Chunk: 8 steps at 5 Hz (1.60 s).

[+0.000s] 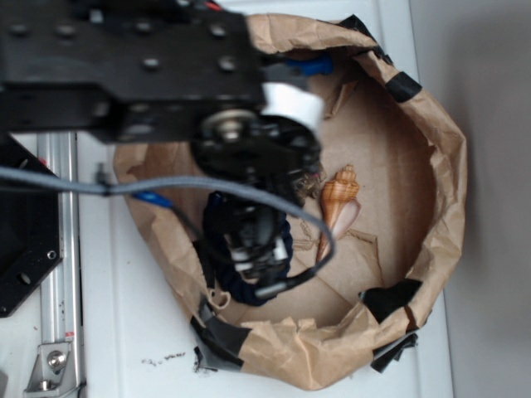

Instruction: Grab the rock.

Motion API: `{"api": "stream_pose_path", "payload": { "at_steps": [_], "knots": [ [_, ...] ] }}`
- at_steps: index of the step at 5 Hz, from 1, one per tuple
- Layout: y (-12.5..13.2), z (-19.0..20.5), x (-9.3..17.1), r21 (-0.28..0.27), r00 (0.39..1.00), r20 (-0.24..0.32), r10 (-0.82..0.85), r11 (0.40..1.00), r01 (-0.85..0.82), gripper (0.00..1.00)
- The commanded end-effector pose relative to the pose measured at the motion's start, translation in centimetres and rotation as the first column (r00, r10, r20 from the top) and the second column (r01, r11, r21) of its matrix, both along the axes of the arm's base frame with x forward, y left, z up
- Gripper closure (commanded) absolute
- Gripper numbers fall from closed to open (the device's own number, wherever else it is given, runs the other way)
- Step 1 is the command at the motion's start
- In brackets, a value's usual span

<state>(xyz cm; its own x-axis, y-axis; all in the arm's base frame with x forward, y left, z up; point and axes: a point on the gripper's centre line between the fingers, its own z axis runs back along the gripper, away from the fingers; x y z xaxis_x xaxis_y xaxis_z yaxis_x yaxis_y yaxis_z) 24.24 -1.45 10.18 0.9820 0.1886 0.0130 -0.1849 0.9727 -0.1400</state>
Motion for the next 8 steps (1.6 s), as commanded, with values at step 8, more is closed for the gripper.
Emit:
{"api": "stream_pose_path", "payload": {
  "at_steps": [8],
  "knots": [
    [3.9, -7.3, 3.8, 0.097, 0.986, -0.071, 0.151, 0.985, -0.144, 0.0]
  ]
}}
